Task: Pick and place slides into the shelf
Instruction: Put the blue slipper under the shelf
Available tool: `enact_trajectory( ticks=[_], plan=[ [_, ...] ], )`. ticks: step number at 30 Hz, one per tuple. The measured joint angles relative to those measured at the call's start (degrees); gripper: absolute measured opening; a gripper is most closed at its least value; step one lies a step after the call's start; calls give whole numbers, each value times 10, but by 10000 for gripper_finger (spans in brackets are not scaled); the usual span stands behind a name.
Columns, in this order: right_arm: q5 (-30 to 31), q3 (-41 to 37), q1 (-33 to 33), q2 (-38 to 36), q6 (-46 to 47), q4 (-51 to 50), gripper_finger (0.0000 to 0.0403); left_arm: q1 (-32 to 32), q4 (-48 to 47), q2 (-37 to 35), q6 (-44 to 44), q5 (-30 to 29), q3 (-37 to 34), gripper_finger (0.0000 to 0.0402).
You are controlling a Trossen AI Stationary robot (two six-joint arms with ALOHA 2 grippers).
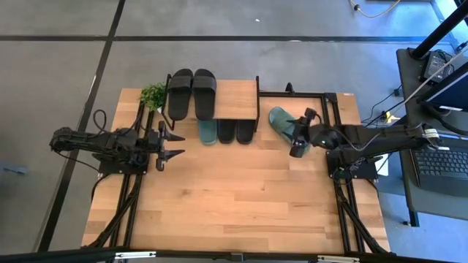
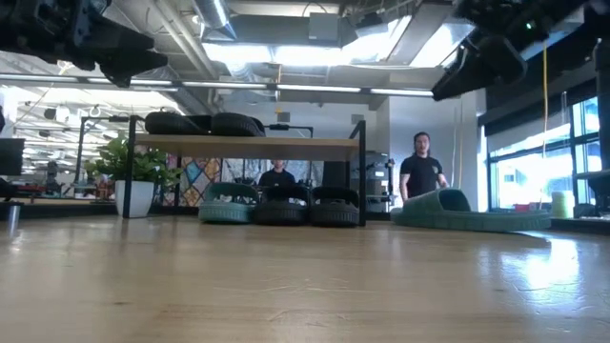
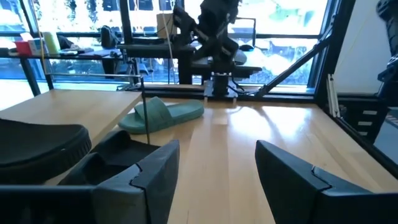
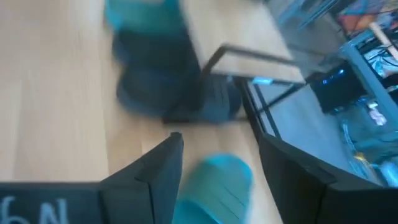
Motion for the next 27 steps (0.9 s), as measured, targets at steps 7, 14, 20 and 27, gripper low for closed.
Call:
enact_trajectory(
  ticks=[7, 14, 20, 27],
  plan=[
    [2, 126, -1, 127, -86, -233, 211, 0, -17, 0, -7, 0, 0, 204],
    [2, 99, -36, 221, -148, -237, 211, 0, -40, 1, -10, 0, 0, 204],
    [2, 79, -79, 287, -148, -213, 211, 0, -42, 1, -6, 1, 0, 204],
    [2, 72, -126, 334, -207, -129, 211, 0, -43, 1, 9, 1, 0, 204]
  ],
)
